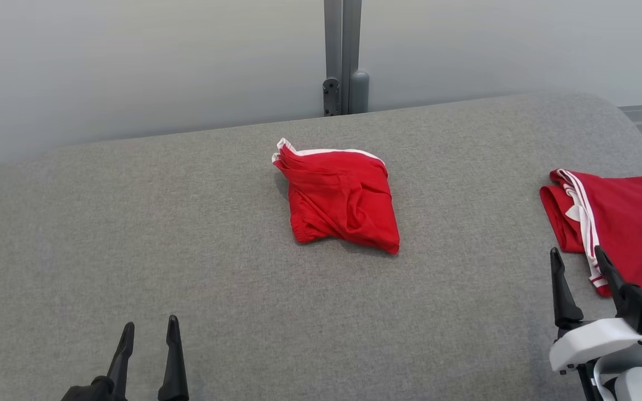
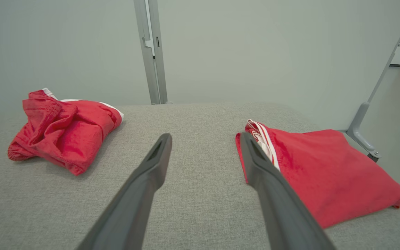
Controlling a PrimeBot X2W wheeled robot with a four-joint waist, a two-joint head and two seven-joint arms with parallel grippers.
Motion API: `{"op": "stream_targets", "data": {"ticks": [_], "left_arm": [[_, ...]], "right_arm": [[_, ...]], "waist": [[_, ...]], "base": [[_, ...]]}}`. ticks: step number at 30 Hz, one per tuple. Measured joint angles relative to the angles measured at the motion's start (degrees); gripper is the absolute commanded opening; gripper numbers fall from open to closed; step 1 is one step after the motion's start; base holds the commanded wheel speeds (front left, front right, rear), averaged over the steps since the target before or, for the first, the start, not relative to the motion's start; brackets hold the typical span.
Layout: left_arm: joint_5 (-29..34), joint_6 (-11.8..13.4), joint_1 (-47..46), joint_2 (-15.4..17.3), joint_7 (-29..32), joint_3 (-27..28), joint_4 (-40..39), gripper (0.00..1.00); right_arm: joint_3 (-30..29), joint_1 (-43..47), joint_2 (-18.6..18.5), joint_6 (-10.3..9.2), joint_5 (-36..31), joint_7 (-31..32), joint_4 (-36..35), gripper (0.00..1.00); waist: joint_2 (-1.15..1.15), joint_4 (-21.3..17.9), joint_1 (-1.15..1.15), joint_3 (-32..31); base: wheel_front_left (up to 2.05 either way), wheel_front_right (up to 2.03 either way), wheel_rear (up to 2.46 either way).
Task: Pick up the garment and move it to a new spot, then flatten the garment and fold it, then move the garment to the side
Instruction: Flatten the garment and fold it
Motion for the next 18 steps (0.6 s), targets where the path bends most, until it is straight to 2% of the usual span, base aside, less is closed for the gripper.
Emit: {"op": "stream_targets", "data": {"ticks": [5,6,7,8,9,14,18], "left_arm": [[0.18,-0.44,-0.12,-0.16,0.0,0.77,-0.05,1.0],[0.18,-0.6,-0.15,-0.18,0.0,0.88,-0.15,1.0],[0.18,-0.69,-0.21,-0.2,0.0,0.98,-0.27,1.0],[0.21,-0.79,-0.3,-0.21,0.0,0.93,-0.45,1.0],[0.25,-1.02,-0.59,-0.22,0.0,0.92,-0.57,1.0],[0.42,-1.83,-4.84,-0.29,0.0,0.52,-1.21,1.0],[-0.12,-2.49,-8.89,-0.29,0.0,-0.75,-1.25,1.0]], "right_arm": [[-0.98,-0.63,0.56,0.0,-0.33,0.0,-1.99,1.0],[-0.81,-1.49,0.4,0.0,-0.33,0.0,-2.69,0.93],[-0.73,-3.1,0.05,0.0,-0.32,0.0,-3.35,0.62],[-0.52,-4.71,-0.44,0.0,-0.31,-0.01,-3.93,0.15],[-0.19,-6.46,-0.94,0.0,-0.25,-0.01,-4.47,0.0],[0.31,-16.62,-2.55,0.0,-1.51,1.59,-3.49,0.0],[1.13,-23.58,-1.69,0.0,-3.92,2.31,0.87,0.0]], "waist": [[0.0,1.38,0.0,0.06],[0.0,1.65,0.0,0.16],[0.0,1.92,0.0,0.35],[0.0,2.13,0.0,0.62],[0.0,2.34,0.0,0.98],[0.0,3.54,0.0,4.23],[0.0,5.15,0.0,7.68]], "base": [[0.0,0.0,0.0],[0.0,0.0,0.0],[0.0,0.0,0.0],[0.0,0.0,0.0],[0.0,0.0,0.0],[0.0,0.0,0.0],[0.0,0.0,0.0]]}}
